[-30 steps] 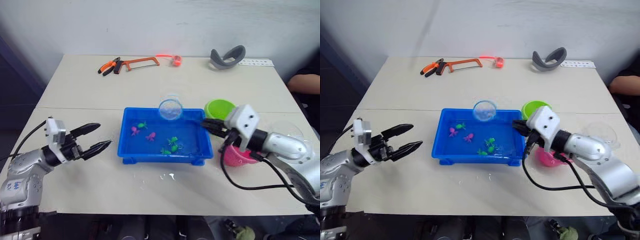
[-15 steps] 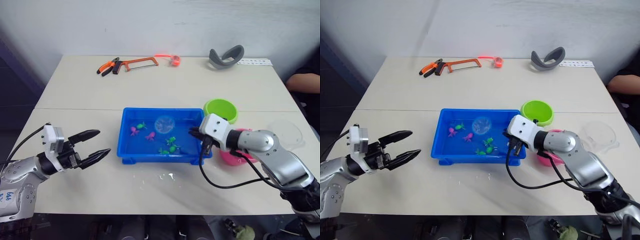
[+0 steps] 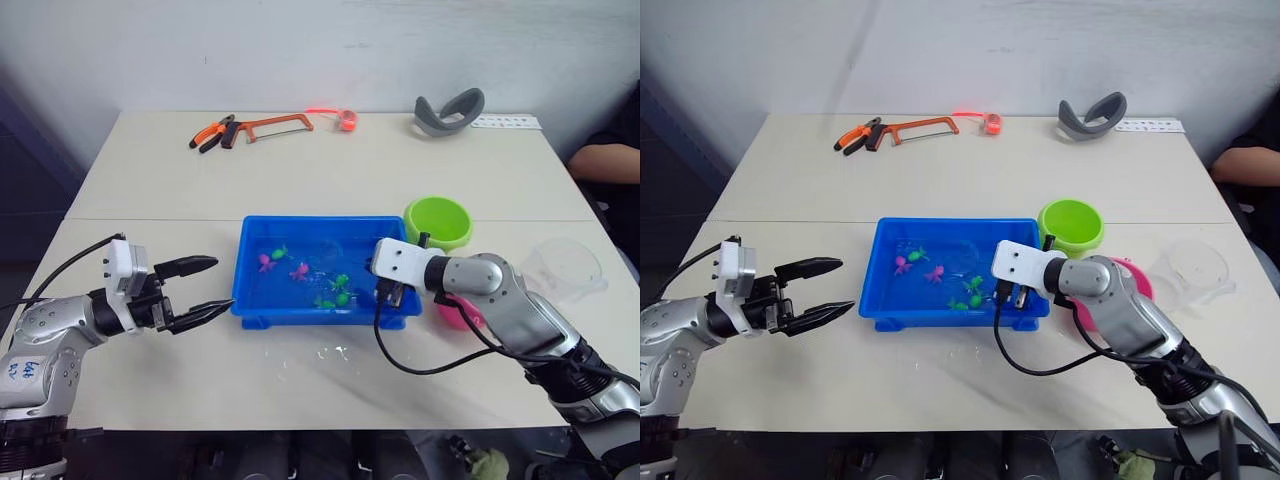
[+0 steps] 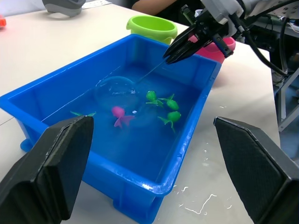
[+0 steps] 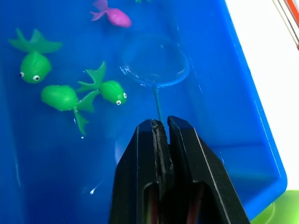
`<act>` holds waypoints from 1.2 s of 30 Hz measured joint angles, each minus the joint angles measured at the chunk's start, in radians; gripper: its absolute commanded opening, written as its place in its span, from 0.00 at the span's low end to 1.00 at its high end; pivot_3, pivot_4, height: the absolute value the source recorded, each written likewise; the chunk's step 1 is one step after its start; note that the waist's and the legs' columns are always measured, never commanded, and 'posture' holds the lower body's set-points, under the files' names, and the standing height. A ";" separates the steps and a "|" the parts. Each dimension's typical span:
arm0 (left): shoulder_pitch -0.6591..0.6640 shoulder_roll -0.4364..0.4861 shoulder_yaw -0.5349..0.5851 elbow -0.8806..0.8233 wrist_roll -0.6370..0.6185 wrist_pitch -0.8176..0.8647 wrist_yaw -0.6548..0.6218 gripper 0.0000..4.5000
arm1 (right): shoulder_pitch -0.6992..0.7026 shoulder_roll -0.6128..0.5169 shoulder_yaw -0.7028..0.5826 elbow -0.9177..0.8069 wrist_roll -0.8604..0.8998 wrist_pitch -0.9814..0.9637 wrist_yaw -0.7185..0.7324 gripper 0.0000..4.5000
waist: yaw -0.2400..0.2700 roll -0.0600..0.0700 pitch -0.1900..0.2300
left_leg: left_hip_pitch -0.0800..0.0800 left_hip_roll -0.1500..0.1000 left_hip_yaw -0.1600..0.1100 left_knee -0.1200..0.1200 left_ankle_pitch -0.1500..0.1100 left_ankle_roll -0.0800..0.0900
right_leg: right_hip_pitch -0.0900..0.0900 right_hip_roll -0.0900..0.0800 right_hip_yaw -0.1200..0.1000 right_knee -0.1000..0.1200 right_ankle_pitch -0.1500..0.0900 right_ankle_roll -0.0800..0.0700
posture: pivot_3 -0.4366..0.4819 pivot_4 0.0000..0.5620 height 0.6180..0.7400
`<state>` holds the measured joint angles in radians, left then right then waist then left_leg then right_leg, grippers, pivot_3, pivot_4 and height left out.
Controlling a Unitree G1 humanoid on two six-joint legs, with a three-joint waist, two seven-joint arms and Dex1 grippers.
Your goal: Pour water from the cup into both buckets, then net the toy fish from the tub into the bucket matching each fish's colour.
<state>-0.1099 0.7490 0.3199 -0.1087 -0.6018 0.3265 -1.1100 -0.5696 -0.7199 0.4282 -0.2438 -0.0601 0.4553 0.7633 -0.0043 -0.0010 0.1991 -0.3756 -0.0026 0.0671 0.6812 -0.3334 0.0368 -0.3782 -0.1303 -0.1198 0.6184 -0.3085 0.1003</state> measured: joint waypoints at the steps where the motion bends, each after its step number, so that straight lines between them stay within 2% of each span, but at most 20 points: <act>1: -0.003 0.001 -0.002 0.000 0.000 0.000 0.000 1.00 | 0.005 0.012 -0.001 -0.008 0.002 0.001 0.009 0.00 | 0.000 0.000 0.000 | 0.000 0.000 0.000 0.000 0.000 0.000 | 0.000 0.000 0.000 0.000 0.000 0.000 | 0.48 0.27 1.00; 10: -0.015 0.003 -0.008 0.000 0.000 0.001 0.005 1.00 | 0.038 0.105 -0.094 -0.064 0.126 0.152 0.045 0.00 | 0.001 0.000 0.000 | 0.000 0.000 0.000 0.000 0.000 0.000 | 0.000 0.000 0.000 0.000 0.000 0.000 | 0.48 0.27 1.00; 18: -0.022 0.002 -0.024 -0.001 0.000 0.002 0.008 1.00 | 0.087 0.101 -0.199 -0.127 0.248 0.230 0.077 0.00 | 0.002 0.000 0.000 | 0.000 0.000 -0.001 -0.001 0.000 0.000 | 0.000 0.000 0.000 0.000 0.000 0.000 | 0.48 0.27 1.00; 22: -0.032 0.002 -0.029 -0.001 0.000 0.002 0.008 1.00 | 0.131 0.063 -0.259 -0.182 0.296 0.223 0.101 0.00 | 0.002 0.000 0.000 | 0.000 0.000 -0.001 -0.001 -0.001 0.000 | 0.000 0.000 0.000 -0.001 0.000 0.000 | 0.48 0.27 1.00; 29: -0.077 -0.006 -0.072 0.003 0.000 0.011 0.003 1.00 | 0.192 0.035 -0.414 -0.247 0.417 0.265 0.109 0.00 | 0.003 0.000 0.000 | 0.000 0.000 -0.001 -0.001 -0.001 0.000 | 0.000 0.000 0.000 -0.001 0.000 0.000 | 0.48 0.27 1.00; 32: -0.163 -0.036 -0.122 0.011 -0.003 0.023 -0.007 1.00 | 0.284 -0.011 -0.583 -0.322 0.513 0.301 0.121 0.00 | 0.017 0.000 0.000 | -0.001 -0.001 -0.001 -0.001 -0.001 0.000 | 0.001 -0.001 0.000 -0.002 0.000 0.000 | 0.48 0.27 1.00; 36: -0.239 -0.079 -0.170 0.037 -0.004 0.035 -0.023 1.00 | 0.392 -0.046 -0.700 -0.406 0.556 0.306 0.116 0.00 | 0.027 0.000 0.000 | 0.000 0.000 -0.001 -0.002 -0.001 0.000 | 0.001 0.000 -0.001 -0.003 0.000 0.000 | 0.48 0.27 1.00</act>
<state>-0.3491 0.6702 0.1495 -0.0716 -0.6060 0.3614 -1.1326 -0.1777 -0.7657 -0.2715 -0.6502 0.4962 0.7613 0.8790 0.0228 -0.0006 0.1993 -0.3761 -0.0030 0.0661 0.6796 -0.3344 0.0371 -0.3770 -0.1299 -0.1206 0.6157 -0.3084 0.1006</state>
